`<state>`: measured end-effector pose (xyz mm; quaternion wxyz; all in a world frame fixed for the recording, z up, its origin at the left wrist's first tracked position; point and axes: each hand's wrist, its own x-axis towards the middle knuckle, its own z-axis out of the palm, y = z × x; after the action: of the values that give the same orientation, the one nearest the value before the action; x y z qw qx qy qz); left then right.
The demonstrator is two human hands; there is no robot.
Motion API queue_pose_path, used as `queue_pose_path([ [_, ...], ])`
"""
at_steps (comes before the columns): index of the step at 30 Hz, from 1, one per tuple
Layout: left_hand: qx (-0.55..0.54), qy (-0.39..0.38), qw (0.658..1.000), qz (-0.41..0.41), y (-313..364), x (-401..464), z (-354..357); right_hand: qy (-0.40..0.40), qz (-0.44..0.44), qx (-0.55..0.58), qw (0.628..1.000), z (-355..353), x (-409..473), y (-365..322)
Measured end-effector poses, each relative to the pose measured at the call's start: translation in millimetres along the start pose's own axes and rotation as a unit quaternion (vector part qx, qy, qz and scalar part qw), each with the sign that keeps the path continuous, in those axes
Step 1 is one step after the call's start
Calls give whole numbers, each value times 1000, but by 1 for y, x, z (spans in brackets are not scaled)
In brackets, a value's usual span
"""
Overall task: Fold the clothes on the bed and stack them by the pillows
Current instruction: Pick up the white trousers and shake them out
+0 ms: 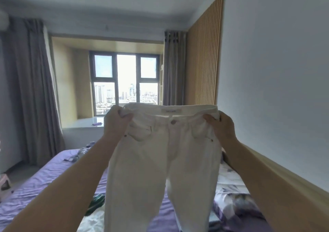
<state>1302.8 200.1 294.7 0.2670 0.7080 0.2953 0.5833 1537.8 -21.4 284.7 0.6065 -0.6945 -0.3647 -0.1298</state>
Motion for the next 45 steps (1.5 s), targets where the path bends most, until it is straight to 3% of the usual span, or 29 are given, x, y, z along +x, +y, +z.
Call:
queue_pose_path([
  [10, 33, -23, 998, 54, 43, 46, 6, 14, -44, -53, 998, -27, 48, -25],
  [17, 68, -22, 997, 12, 37, 35, 49, -14, -21, -127, 992, -8, 65, 1],
  [21, 40, 25, 999, 8, 65, 49, 67, 15, -26, -85, 996, 1, 87, -24],
  [27, -46, 94, 994, 45, 126, 58, 95, 44, -108, 9, 993, 24, 101, -83],
  [32, -33, 23, 997, 67, 119, 22, 134, -15, -89, 52, 995, 59, 76, -73],
  [40, -33, -105, 993, -47, 20, -48, 161, -133, 9, 68, 989, 77, 19, 6],
  [45, -65, -236, 964, -103, -17, -90, 159, -120, 50, 30, 991, 96, -4, 49],
])
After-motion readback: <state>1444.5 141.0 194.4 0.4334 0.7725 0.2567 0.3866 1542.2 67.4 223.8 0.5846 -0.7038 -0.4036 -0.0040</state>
